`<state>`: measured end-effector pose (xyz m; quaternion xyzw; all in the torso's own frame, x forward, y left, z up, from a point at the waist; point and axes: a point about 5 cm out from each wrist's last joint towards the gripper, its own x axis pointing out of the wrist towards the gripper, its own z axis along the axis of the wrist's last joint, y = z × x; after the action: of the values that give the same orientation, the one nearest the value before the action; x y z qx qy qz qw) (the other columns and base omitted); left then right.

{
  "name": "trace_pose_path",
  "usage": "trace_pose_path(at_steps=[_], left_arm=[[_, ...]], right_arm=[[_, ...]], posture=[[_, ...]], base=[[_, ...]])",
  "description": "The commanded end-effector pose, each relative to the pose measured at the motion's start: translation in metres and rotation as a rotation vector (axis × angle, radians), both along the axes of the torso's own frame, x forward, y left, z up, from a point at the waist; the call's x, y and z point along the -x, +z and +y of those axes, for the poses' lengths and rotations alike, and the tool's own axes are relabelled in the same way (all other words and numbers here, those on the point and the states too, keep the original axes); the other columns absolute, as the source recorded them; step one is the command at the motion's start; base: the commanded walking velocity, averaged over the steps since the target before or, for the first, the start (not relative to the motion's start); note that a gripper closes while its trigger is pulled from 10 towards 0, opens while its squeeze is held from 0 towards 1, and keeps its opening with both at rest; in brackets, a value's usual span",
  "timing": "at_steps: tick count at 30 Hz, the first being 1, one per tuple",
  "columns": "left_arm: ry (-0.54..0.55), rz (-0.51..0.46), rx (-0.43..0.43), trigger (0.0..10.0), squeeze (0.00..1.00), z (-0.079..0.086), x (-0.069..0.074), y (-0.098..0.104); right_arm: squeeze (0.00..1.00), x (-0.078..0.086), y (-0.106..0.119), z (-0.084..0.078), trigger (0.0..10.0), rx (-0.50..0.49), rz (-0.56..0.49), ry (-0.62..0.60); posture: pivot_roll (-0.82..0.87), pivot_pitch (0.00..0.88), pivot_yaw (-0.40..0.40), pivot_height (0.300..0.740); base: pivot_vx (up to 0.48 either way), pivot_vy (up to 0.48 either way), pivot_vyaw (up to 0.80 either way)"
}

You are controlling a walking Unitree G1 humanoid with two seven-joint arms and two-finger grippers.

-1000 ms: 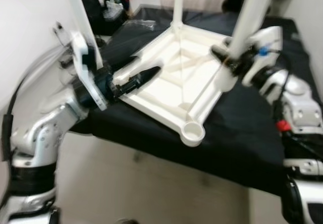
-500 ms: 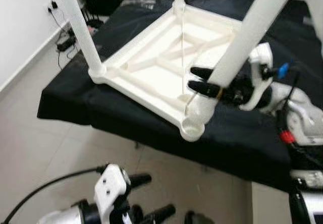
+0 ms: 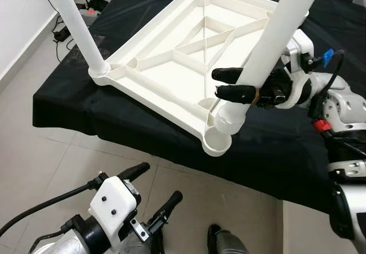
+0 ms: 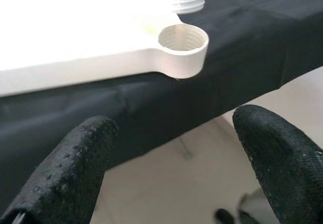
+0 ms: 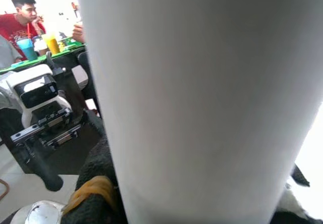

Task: Building children table

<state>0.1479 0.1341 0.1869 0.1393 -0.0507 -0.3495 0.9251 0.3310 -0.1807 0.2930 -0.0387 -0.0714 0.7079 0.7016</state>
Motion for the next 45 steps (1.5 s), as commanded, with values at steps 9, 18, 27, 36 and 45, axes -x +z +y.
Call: trace_pose_path(at_steps=[9, 18, 27, 36, 45], left_arm=[[0.074, -0.039, -0.028, 10.0, 0.0, 0.011, -0.009, 0.002], [0.069, -0.052, -0.033, 10.0, 0.0, 0.01, -0.007, 0.0], [0.06, -0.055, -0.036, 10.0, 0.0, 0.009, -0.009, -0.001], [0.058, -0.058, -0.038, 10.0, 0.0, 0.01, -0.009, -0.002], [0.058, -0.06, -0.037, 10.0, 0.0, 0.01, -0.01, -0.003]], right_arm=[[0.0, 0.013, 0.005, 0.025, 10.0, 0.096, -0.085, 0.19], [0.0, 0.015, -0.003, 0.047, 10.0, 0.103, -0.185, 0.229], [0.0, 0.014, -0.002, 0.04, 10.0, 0.095, -0.26, 0.157], [0.0, 0.019, 0.001, 0.026, 10.0, 0.124, -0.266, 0.13], [0.0, 0.026, -0.004, 0.03, 10.0, 0.134, -0.237, 0.18]], posture=[[0.07, 0.37, 0.014, 0.74], [0.08, 0.377, 0.026, 0.74], [0.08, 0.375, 0.034, 0.74], [0.08, 0.373, 0.035, 0.74], [0.07, 0.369, 0.034, 0.74]], base=[[0.0, 0.0, 0.0], [0.0, 0.0, 0.0], [0.0, 0.0, 0.0], [0.0, 0.0, 0.0], [0.0, 0.0, 0.0]])
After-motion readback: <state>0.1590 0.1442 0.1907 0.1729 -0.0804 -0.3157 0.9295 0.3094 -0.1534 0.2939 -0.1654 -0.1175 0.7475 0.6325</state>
